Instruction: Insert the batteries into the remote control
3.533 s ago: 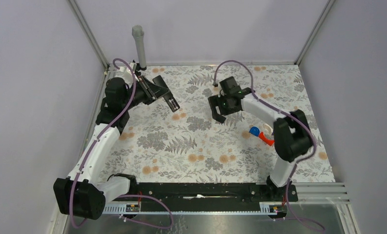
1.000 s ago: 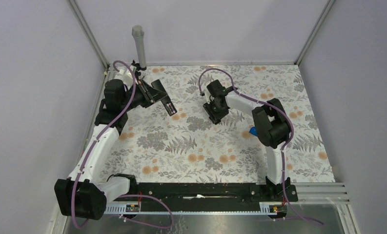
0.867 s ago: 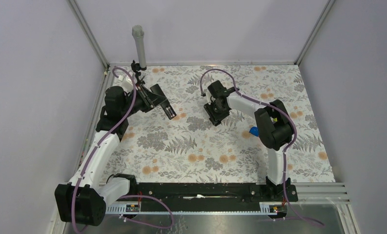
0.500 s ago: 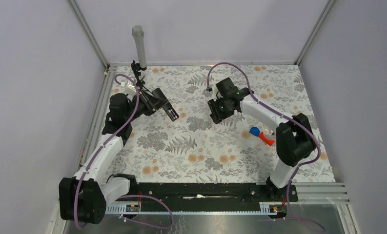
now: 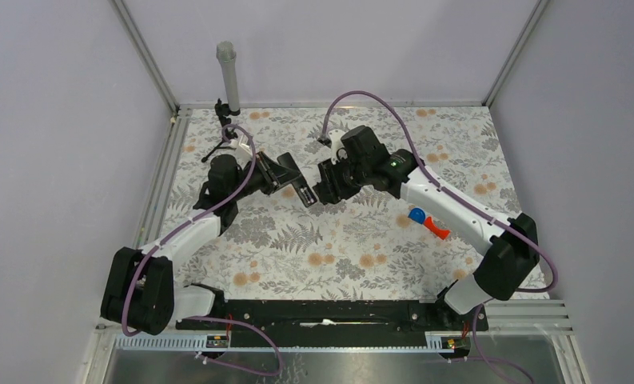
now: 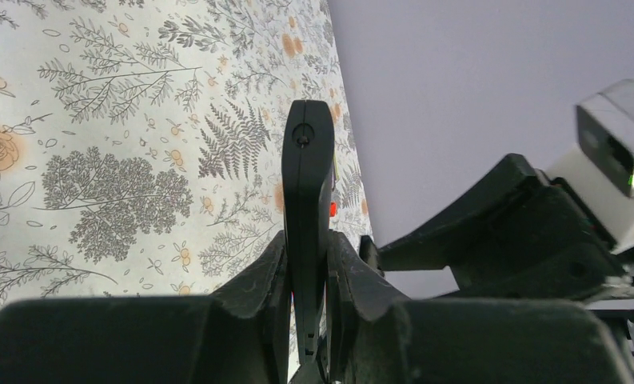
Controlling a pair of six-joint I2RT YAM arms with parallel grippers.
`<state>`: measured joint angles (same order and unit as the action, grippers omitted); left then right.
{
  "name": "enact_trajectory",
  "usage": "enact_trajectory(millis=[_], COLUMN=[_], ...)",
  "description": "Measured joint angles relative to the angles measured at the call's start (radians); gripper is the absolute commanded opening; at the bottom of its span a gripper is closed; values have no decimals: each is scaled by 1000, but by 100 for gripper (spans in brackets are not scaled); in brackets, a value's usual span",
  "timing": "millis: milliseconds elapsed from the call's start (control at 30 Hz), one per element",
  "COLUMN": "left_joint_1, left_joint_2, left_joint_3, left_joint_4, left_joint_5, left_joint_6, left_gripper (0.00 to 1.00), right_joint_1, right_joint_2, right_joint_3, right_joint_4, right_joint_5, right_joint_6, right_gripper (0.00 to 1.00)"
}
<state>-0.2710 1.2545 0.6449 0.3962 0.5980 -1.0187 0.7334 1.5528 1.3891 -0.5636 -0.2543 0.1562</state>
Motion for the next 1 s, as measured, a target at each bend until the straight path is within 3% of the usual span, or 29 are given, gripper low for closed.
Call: enact_trajectory(millis=[400,1000], left_joint_1=[-37,-43], left_joint_2=[11,11], left_joint_3=[0,1], left_joint_4=[73,54], left_joint_5=[-29,-48], left_joint_6=[-16,-32], left_gripper=[0,0], right_joint_1=[72,103], right_joint_2=[27,90], right_joint_3=[148,159], right_joint_4=[-48,-76], right_joint_5=[62,134], right_joint_6=[43,55], right_gripper=[45,44])
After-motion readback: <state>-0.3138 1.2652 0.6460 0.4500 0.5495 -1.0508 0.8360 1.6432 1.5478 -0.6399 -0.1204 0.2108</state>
